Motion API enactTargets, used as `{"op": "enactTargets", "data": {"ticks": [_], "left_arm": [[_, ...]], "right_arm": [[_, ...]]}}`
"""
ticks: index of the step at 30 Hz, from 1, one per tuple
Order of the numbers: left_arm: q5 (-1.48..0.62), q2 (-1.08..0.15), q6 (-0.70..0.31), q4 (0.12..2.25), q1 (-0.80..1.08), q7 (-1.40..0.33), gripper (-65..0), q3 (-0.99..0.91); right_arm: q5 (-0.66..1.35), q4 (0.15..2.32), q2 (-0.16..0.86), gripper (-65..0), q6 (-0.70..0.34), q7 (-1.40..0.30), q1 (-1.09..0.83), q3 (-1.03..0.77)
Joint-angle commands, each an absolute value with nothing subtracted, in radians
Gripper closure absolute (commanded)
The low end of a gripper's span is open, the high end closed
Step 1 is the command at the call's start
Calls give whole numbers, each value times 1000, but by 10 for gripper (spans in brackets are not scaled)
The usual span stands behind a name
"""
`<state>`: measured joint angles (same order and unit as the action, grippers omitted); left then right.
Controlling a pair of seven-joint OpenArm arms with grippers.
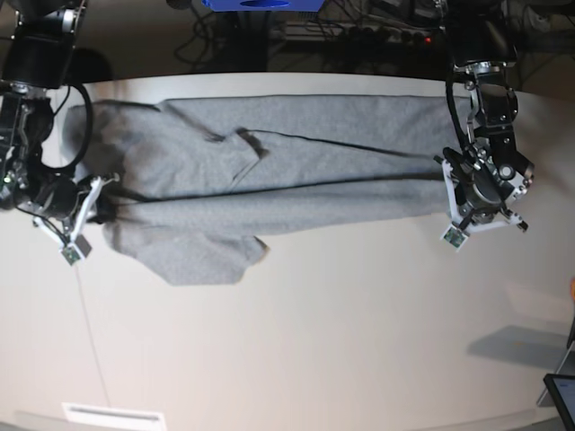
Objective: Fold the T-shirt properly
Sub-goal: 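Lay the held hem over the collar edge with both grippers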
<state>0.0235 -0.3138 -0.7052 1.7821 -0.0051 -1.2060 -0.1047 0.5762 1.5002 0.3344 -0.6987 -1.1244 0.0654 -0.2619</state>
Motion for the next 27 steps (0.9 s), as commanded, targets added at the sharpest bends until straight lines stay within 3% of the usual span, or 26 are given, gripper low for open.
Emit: {"op": "enactTargets", "data": {"ticks": [1,13,16,18,23,27], "left_arm": [[35,-332,-698,1801,-12,-1205,0,-110],[35,-337,-698,1796,18,-1205,0,-79],[36,-348,-698,1797,33,-1205,0,-41],[36,-358,-698,1794,35,-1205,-50,-8],[36,-374,-698,1802,47,-1205,-292,-2],[131,-386,-698,1805,48,-1205,-356,-2]], "right_arm": [[587,1514,352,-10,-698,-1109,81,-269],[582,1512,332,-22,-698,-1113,76,-269],[582,1512,332,-80,-698,-1113,73,-269],[582,1512,332,-138,-698,-1113,64,-269],[582,1517,332,-271,-698,-1116,51,-311],[582,1520,332,-351,-698,-1155,53,-346]]}}
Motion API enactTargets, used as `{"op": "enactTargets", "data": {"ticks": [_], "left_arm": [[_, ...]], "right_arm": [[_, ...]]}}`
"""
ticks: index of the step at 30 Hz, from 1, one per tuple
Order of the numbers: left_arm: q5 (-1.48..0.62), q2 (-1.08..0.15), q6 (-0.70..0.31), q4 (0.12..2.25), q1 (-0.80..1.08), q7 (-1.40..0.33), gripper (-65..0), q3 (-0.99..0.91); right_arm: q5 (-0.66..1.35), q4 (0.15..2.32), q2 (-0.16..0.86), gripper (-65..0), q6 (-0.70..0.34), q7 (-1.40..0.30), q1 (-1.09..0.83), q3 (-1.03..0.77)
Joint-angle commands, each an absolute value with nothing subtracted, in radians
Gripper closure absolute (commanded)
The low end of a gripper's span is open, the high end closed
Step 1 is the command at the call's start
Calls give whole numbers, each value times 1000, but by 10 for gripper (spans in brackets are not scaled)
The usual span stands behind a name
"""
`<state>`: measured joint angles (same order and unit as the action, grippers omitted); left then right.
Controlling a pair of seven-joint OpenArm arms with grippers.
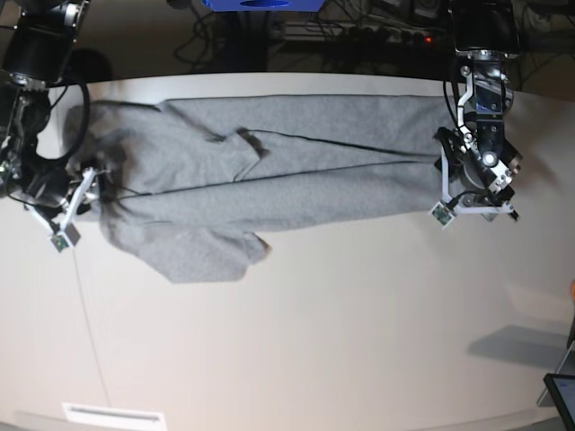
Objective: Fold the T-shirt properly
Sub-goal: 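Lay the held hem over the collar edge with both grippers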
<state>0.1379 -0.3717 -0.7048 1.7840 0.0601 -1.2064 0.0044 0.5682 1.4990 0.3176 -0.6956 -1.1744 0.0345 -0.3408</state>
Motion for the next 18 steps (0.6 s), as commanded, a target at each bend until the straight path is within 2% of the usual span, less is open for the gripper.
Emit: {"op": "enactTargets", "data": {"ticks": [1,7,13,16,18], "left_arm": [[166,-386,-698,1814,48,-1205,-356,-1],[231,-389,-698,1896,39,-1205,-358,-2],[295,-360,-698,1929,-1,-1205,-354,-59],[288,-331,-698,1969,1,-1201,-351,-105],[288,-295,-698,1998,2,-1199,-349,-130]], "right_arm": [[582,1520,334,-367,-698,-1159,54,-354],[582,1521,335,-441,-698,-1159,53,-364],[581,1587,341,-447,-698,-1158,51,-369],[582,1644,349,-447,-599,-1158,50,-417],[585,1693,349,-448,-585,-1158,53,-418]]}}
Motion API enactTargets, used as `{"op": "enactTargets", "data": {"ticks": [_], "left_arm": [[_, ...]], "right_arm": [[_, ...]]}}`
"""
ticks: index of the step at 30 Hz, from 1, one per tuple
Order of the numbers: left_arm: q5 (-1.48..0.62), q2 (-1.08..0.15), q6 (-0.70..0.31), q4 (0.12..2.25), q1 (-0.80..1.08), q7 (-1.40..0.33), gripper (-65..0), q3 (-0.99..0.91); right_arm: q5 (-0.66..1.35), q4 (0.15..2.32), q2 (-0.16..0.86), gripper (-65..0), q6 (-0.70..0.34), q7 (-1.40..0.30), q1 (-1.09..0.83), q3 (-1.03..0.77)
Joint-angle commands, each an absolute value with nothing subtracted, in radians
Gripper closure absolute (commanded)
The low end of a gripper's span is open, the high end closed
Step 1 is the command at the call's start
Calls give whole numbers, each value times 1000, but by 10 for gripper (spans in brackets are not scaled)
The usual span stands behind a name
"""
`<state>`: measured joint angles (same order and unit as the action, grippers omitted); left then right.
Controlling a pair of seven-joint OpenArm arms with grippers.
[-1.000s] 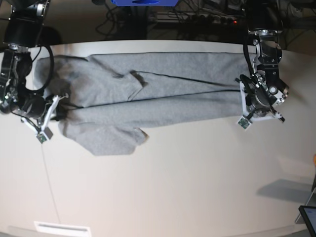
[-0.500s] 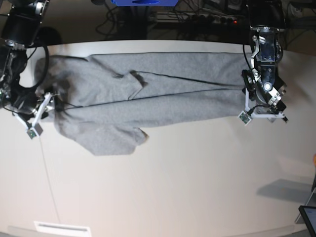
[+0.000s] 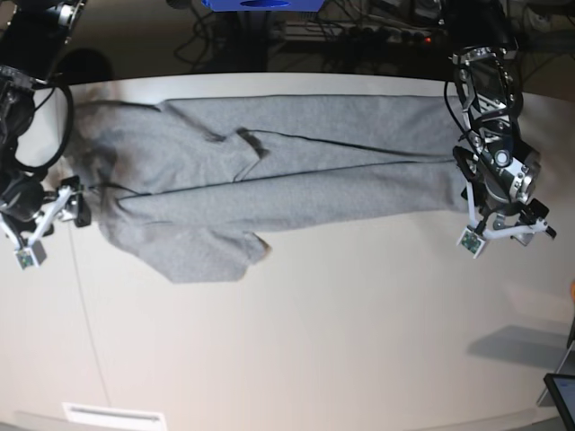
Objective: Fold the T-shirt properly
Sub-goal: 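Lay the held hem over the collar edge with both grippers, then open both grippers and release the hem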
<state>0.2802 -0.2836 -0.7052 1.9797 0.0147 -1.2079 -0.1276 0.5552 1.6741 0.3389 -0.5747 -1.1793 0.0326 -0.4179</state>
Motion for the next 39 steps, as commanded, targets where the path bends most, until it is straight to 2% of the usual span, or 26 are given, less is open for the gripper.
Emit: {"op": "enactTargets", "data": {"ticks": [1,6,10,11,16,17,23,31,34,39], "left_arm": [[288,-277,-698,2006,2,-1199,-349,-139],[145,-223,-698,2014,-1,-1199,-348,-206],[105,-214,-698,2008,12,-1204,-328,-265],[120,-214,-698,2008,12,-1204,-291,-277],[237,-222,-698,2009,2,-1202,-27,-352],[260,-222,-698,2009,2,-1201,0,-371],[335,-222,-698,2009,12,-1199,0,-475],[367,-226,-698,2011,68,-1198,0,-568],[363,-240,-698,2012,99,-1196,0,-562],[361,-240,-698,2014,101,-1196,0,-567]], "right_arm": [[587,1722,348,-448,-585,-1156,53,-417],[587,1827,312,-448,-590,-1158,79,-403],[587,1797,311,-445,-624,-1150,127,-282],[587,1784,311,-444,-641,-1148,145,-259],[587,1658,259,-448,-674,-1148,263,-225],[587,1618,248,-448,-676,-1148,291,-225],[587,1331,206,-450,-698,-1148,449,-223],[584,954,205,-450,-698,-1075,570,-223],[582,852,206,-450,-698,-1047,587,-223],[581,819,208,-450,-698,-1027,585,-222]]}}
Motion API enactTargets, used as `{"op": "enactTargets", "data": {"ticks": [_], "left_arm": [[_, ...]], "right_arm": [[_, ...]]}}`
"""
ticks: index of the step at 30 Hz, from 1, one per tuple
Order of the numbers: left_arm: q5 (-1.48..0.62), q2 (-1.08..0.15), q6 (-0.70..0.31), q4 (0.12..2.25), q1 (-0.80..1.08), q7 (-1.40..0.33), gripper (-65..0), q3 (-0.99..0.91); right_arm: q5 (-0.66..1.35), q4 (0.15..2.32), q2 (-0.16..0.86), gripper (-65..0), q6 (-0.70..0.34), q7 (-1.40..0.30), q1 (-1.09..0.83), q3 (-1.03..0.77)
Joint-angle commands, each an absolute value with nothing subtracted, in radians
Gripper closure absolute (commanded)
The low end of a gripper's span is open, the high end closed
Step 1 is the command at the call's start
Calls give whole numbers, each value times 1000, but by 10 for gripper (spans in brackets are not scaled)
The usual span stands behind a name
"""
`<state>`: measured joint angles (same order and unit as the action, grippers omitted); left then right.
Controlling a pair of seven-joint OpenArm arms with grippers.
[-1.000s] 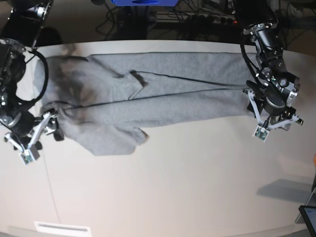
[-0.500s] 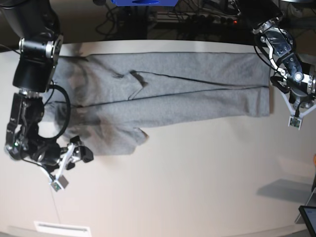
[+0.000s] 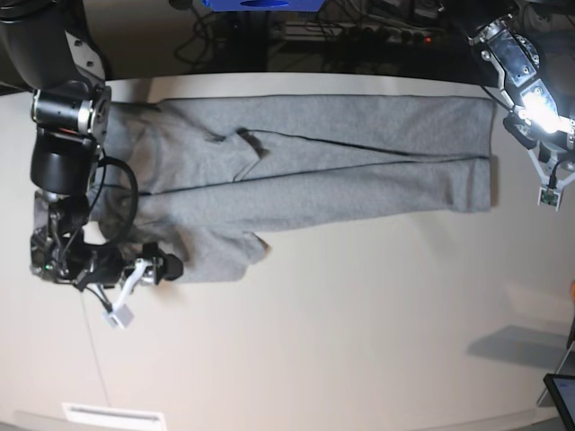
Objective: Fold the T-shirt properly
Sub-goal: 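Open both grippers and release the hem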
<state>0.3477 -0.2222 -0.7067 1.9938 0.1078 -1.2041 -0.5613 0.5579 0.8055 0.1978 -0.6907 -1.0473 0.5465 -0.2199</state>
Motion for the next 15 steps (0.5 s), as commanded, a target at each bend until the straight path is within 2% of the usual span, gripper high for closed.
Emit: {"op": "enactTargets", "data": {"ticks": [1,7,12,15], "left_arm": [[361,-240,-698,2015,101,-1196,0,-567],[361,-237,-698,2015,102,-1196,0,-567],[361,-239,-698,2017,102,-1196,0,-567],[361,-239,-698,2017,102,-1196,0,-567]], "right_arm": [[581,819,208,-450,-698,-1027,584,-222],[579,819,206,-450,-698,-1020,582,-217],[539,817,214,-450,-698,-954,602,-71],[503,802,209,-450,-698,-938,605,-65]]}}
